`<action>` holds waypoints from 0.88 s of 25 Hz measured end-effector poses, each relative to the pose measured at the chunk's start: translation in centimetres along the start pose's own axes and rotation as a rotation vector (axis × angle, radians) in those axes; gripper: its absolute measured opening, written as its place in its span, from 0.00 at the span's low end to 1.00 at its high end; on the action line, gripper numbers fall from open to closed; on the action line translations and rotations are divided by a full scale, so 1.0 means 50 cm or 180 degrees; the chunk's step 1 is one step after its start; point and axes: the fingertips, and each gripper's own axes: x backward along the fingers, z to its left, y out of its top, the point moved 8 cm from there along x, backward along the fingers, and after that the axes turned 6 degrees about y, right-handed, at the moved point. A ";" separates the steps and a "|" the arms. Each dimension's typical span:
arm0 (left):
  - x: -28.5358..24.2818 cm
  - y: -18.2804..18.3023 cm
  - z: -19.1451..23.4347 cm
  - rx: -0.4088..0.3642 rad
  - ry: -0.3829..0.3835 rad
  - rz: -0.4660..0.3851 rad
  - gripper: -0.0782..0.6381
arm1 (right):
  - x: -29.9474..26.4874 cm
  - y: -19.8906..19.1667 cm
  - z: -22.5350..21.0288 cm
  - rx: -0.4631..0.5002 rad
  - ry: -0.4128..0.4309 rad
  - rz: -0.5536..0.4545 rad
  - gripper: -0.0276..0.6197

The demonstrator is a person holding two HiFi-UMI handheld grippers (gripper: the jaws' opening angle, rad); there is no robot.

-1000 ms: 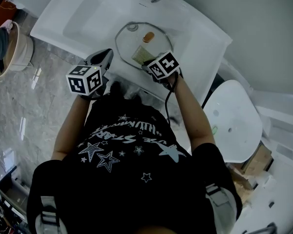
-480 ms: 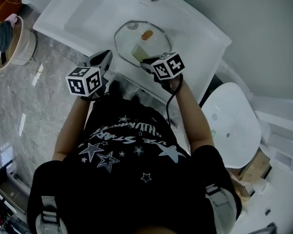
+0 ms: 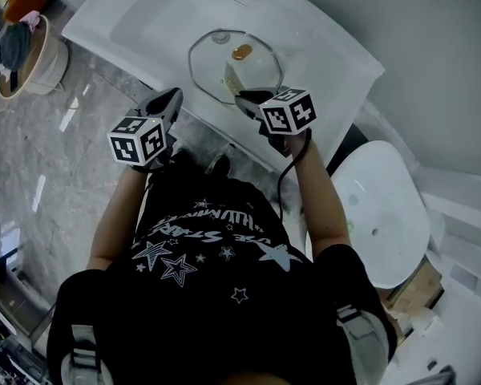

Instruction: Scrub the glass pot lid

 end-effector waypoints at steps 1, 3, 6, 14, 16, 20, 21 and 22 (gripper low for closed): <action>0.002 -0.005 -0.003 -0.0004 0.0000 0.0018 0.12 | 0.000 -0.001 0.000 -0.0009 0.0002 -0.0030 0.13; 0.007 -0.013 -0.007 0.0015 -0.0015 0.0037 0.12 | 0.000 -0.003 0.000 -0.0031 0.0008 -0.0079 0.13; 0.022 -0.018 -0.008 0.0026 -0.0026 0.0032 0.12 | -0.002 0.001 0.007 -0.0060 -0.0019 -0.0151 0.13; 0.046 -0.033 0.008 0.0122 -0.0055 0.0011 0.12 | -0.003 -0.012 0.021 -0.0182 -0.0180 -0.0260 0.13; 0.064 -0.039 0.008 0.0125 -0.0072 -0.0019 0.12 | 0.001 -0.022 0.037 -0.0211 -0.0219 -0.0294 0.13; 0.111 -0.056 0.005 0.0144 -0.0094 -0.0085 0.12 | 0.017 -0.033 0.080 -0.0181 -0.0324 -0.0411 0.13; 0.124 -0.061 0.004 0.0138 -0.0099 -0.0091 0.12 | 0.022 -0.035 0.091 -0.0174 -0.0348 -0.0450 0.13; 0.137 -0.067 0.002 0.0129 -0.0105 -0.0093 0.12 | 0.027 -0.038 0.104 -0.0170 -0.0367 -0.0488 0.13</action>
